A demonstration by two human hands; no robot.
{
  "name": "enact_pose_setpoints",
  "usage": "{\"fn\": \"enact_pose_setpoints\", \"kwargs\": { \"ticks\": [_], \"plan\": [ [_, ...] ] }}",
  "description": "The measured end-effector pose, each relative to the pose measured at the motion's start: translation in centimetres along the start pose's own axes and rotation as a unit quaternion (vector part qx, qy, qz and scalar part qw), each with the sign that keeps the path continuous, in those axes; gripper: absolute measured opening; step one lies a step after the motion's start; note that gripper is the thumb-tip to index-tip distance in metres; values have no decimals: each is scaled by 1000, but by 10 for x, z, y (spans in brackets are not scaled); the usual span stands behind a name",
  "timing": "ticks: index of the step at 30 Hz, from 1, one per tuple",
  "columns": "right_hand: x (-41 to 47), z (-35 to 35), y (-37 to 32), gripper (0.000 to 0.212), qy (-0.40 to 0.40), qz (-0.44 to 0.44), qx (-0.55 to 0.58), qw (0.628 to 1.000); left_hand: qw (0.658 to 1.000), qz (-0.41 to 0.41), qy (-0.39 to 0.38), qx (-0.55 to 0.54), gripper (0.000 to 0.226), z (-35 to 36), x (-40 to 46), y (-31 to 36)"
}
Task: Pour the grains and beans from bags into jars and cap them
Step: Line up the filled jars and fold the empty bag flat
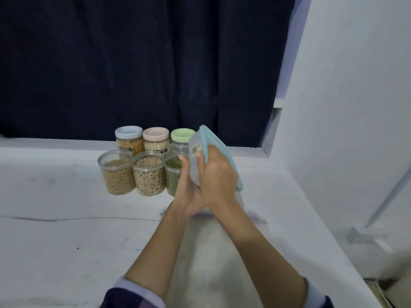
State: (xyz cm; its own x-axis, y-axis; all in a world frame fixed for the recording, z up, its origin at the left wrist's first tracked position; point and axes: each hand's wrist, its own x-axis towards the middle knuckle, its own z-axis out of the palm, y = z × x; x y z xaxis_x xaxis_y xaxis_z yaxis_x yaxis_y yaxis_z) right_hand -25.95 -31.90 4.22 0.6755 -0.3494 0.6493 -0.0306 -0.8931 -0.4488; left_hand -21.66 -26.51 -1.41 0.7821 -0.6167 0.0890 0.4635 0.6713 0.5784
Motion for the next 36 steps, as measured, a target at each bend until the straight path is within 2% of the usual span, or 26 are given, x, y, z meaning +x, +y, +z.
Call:
{"fn": "enact_pose_setpoints", "kwargs": {
  "ticks": [1, 2, 4, 5, 7, 11, 13, 16, 19, 22, 24, 29, 31, 34, 36],
  "plan": [
    [-2, -7, -12, 46, -19, -19, 17, 999, 1000, 16, -20, -10, 81, -1, -5, 7],
    [-6, -8, -20, 55, -6, -53, 2, 999, 999, 33, -30, -21, 81, -4, -10, 15],
    [-9, -9, -35, 71, -94, -108, 11, 990, 996, 75, -35, -34, 76, -13, -19, 29],
    [-9, -9, -40, 67, -161, -138, 17, 977, 994, 94, -41, -43, 69, -16, -24, 36],
    [-10, -2, -45, 61, -192, -181, 71, 962, 989, 134, -48, -49, 52, -23, -34, 52],
    [-24, 26, -64, 50, -149, -156, 215, 953, 982, 187, 6, 1, 49, -38, -54, 77],
    [-31, 43, -75, 47, -106, -176, 257, 944, 979, 201, 32, 11, 51, -46, -65, 86],
    [-41, 68, -91, 60, -18, -205, 286, 936, 974, 213, 68, 41, 69, -63, -83, 100],
    [-53, 86, -106, 63, 9, -209, 322, 923, 967, 223, 101, 70, 78, -81, -101, 115],
    [-60, 94, -122, 61, 18, -179, 387, 904, 963, 226, 131, 64, 83, -98, -118, 127],
    [-63, 98, -133, 61, 2, -155, 419, 895, 961, 230, 139, 61, 78, -109, -128, 133],
    [-60, 109, -154, 39, -49, -106, 413, 903, 964, 199, 167, 48, 75, -125, -149, 150],
    [-58, 112, -162, 36, -83, -72, 412, 905, 965, 189, 178, 45, 72, -130, -155, 156],
    [-50, 108, -172, 41, -102, -10, 430, 897, 973, 175, 150, 14, 64, -141, -168, 164],
    [-28, 105, -169, 46, -92, 60, 438, 892, 981, 158, 111, -19, 73, -158, -183, 169]
  ]
}}
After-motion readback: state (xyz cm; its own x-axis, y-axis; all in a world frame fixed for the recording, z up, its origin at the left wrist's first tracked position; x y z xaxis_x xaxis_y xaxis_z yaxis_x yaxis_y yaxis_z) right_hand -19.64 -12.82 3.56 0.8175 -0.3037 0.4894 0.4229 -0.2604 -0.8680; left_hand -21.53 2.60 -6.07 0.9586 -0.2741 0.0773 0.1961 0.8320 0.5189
